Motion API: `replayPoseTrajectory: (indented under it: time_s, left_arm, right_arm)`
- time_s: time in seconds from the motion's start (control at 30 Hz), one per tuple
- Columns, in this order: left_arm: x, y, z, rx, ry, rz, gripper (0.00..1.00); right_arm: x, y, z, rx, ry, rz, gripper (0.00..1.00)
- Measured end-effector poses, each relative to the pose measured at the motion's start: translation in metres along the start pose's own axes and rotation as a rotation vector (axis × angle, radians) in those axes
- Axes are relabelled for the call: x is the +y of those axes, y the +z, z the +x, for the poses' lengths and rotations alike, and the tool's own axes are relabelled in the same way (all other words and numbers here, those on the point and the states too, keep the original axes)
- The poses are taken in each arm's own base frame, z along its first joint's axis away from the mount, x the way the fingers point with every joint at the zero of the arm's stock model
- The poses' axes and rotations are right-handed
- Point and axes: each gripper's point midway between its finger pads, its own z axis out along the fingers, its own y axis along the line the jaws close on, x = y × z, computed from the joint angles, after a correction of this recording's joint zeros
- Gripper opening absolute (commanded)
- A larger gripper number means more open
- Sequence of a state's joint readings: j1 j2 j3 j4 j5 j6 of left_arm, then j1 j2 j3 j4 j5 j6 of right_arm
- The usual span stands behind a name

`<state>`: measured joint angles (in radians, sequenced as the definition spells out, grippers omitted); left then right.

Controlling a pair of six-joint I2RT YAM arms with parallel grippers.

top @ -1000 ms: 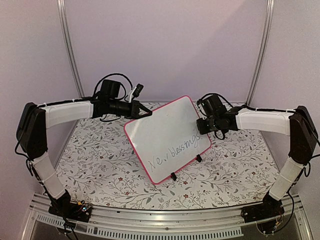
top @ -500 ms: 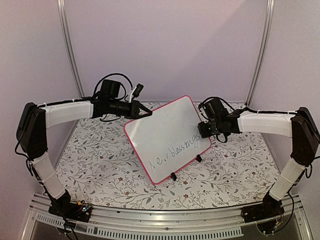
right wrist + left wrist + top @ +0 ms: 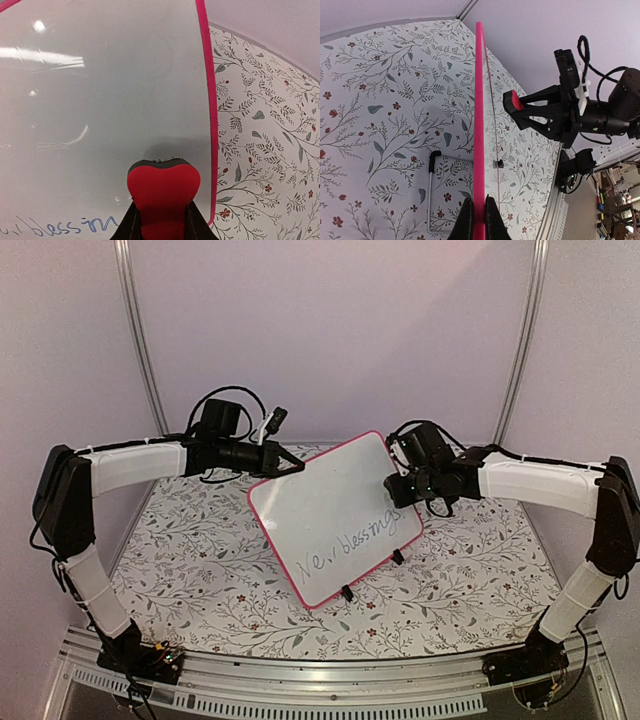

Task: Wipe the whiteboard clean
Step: Erase the whiteboard at the center of the board.

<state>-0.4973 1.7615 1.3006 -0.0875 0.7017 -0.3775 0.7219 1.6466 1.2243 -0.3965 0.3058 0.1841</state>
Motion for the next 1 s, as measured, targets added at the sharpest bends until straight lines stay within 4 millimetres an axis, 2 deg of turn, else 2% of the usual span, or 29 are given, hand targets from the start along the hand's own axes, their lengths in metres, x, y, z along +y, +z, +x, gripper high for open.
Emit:
replayPoseTrajectory:
  time_s: [0.03,0.2,0.47,1.0]
  left_arm:
    - [0.000,0.000,0.000,0.000,0.000,0.000,0.00]
    - [0.000,0.000,0.000,0.000,0.000,0.000,0.00]
    - [0.000,0.000,0.000,0.000,0.000,0.000,0.00]
    - [0.000,0.000,0.000,0.001,-0.002,0.000,0.00]
  right_arm:
    - [0.007,-0.005,-0.008,-0.021,-0.005,-0.013,0.00]
    - [0.019,-0.007,-0.014,-0.035,-0.019,-0.029,0.00]
    - [0.016,0.013,0.012,0.037,-0.052,0.018,0.00]
    - [0.002,0.018,0.042,0.088,-0.081,0.078,0.00]
